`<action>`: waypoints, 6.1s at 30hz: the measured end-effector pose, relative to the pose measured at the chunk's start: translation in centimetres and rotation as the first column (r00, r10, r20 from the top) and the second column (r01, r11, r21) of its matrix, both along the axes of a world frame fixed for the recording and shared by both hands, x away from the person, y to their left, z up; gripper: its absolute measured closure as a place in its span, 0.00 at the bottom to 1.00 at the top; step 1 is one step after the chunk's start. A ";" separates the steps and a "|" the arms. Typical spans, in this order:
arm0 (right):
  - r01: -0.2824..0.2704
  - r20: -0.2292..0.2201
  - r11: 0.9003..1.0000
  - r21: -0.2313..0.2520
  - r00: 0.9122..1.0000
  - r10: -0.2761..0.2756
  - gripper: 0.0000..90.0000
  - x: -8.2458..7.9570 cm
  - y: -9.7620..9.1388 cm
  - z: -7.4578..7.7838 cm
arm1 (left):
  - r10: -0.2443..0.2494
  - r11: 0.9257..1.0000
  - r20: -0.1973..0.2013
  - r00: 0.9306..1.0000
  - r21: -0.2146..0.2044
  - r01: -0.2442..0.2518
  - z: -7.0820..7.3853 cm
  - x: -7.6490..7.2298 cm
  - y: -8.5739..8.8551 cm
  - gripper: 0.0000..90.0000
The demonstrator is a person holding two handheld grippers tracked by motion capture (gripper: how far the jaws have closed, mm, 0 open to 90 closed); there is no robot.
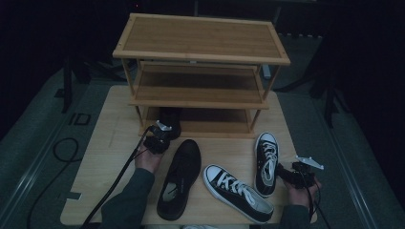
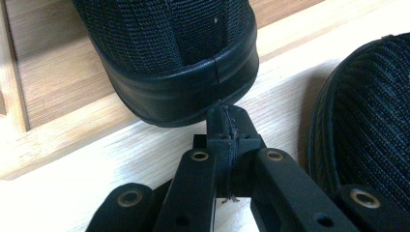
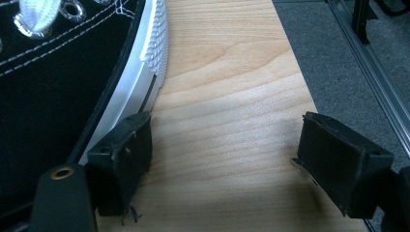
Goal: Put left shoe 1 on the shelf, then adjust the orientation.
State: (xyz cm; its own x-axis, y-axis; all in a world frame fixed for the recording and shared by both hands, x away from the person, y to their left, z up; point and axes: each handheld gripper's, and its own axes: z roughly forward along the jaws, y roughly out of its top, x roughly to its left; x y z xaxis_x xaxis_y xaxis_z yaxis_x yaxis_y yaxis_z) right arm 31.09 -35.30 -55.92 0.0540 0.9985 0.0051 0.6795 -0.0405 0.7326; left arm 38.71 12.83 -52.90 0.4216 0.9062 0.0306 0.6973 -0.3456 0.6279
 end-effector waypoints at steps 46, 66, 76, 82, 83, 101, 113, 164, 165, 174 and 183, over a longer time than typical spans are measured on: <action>0.001 0.000 1.000 0.000 1.000 -0.001 0.22 0.0 0.0 0.0 | -0.194 0.966 -0.002 0.981 -0.175 0.190 8.5 -7.1 2.1 0.64; 0.001 0.000 1.000 0.001 1.000 -0.001 0.22 0.0 0.0 0.0 | -0.278 0.948 -0.031 0.960 -0.169 0.269 9.9 -11.3 0.9 0.64; 0.001 0.000 1.000 0.000 1.000 -0.001 0.22 0.0 0.0 0.0 | -0.301 0.949 -0.069 0.951 -0.120 0.292 9.4 -12.6 -0.3 0.63; 0.001 0.000 1.000 0.000 1.000 -0.001 0.22 0.0 0.0 0.0 | -0.297 0.954 -0.102 0.949 -0.071 0.291 8.6 -12.6 -0.9 0.69; 0.001 0.000 1.000 0.000 1.000 -0.001 0.22 0.0 0.0 0.0 | -0.294 0.955 -0.110 0.949 -0.066 0.288 8.4 -12.6 -0.9 0.70; 0.001 0.000 1.000 0.000 1.000 -0.001 0.22 0.0 0.0 0.0 | -0.190 0.981 -0.155 0.969 -0.006 0.192 5.5 -11.3 -1.8 0.82; 0.000 0.000 1.000 0.000 1.000 0.000 0.22 0.0 0.0 0.0 | -0.151 0.986 -0.128 0.980 -0.084 0.141 5.3 -10.2 -0.9 0.98; 0.005 0.001 1.000 -0.001 1.000 -0.005 0.22 0.3 0.0 0.0 | -0.015 0.986 -0.012 1.000 -0.165 0.013 5.4 0.9 -3.3 0.98; 0.005 0.001 1.000 -0.001 1.000 -0.005 0.22 0.3 0.0 0.0 | -0.009 0.985 -0.012 1.000 -0.172 0.007 5.3 1.2 -3.4 0.98; 0.006 0.001 1.000 -0.002 1.000 -0.006 0.22 0.3 0.0 0.0 | 0.041 0.979 0.016 0.999 -0.200 -0.037 5.3 2.6 -3.9 0.98; 0.008 0.001 1.000 -0.001 1.000 -0.008 0.22 0.3 0.0 0.0 | 0.102 0.976 0.045 0.994 -0.198 -0.091 5.0 2.9 -4.1 0.98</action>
